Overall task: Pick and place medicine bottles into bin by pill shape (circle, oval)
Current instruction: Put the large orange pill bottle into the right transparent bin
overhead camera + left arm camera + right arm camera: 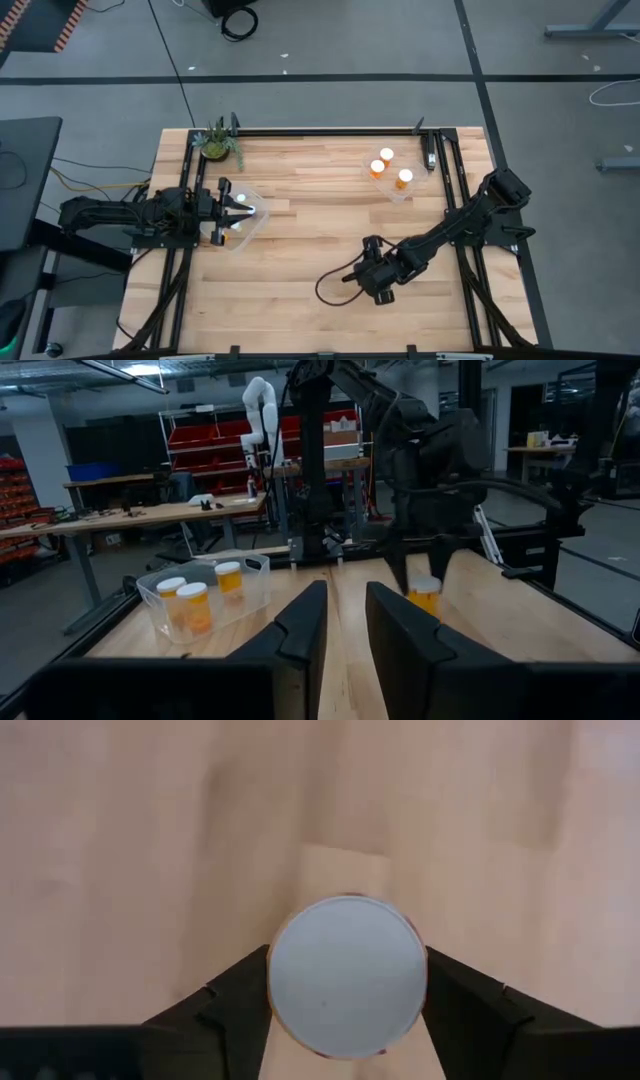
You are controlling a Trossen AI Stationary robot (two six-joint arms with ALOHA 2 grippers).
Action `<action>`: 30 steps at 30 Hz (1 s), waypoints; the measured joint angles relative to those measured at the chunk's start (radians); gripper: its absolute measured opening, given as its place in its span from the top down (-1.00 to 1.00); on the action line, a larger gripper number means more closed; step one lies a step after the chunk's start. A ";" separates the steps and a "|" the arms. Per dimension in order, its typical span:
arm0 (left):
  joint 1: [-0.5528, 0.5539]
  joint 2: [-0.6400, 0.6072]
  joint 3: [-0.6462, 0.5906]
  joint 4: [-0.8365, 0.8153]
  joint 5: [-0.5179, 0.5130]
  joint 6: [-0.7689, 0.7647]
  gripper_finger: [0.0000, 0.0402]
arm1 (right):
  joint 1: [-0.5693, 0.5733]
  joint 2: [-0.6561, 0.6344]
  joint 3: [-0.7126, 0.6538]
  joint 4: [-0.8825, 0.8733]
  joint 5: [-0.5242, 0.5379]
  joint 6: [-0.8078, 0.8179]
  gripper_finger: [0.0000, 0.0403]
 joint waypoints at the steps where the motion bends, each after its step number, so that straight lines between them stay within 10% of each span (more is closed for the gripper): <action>1: 0.000 0.000 0.000 0.000 0.000 0.000 0.60 | -0.007 -0.004 0.005 -0.026 0.014 -0.002 -0.15; 17: 0.000 0.000 0.000 0.000 0.000 0.000 0.58 | -0.188 -0.006 0.158 -0.691 0.590 0.206 -0.18; 30: 0.000 0.000 0.000 0.000 0.000 0.000 0.57 | -0.400 -0.006 0.158 -0.790 0.584 0.191 -0.19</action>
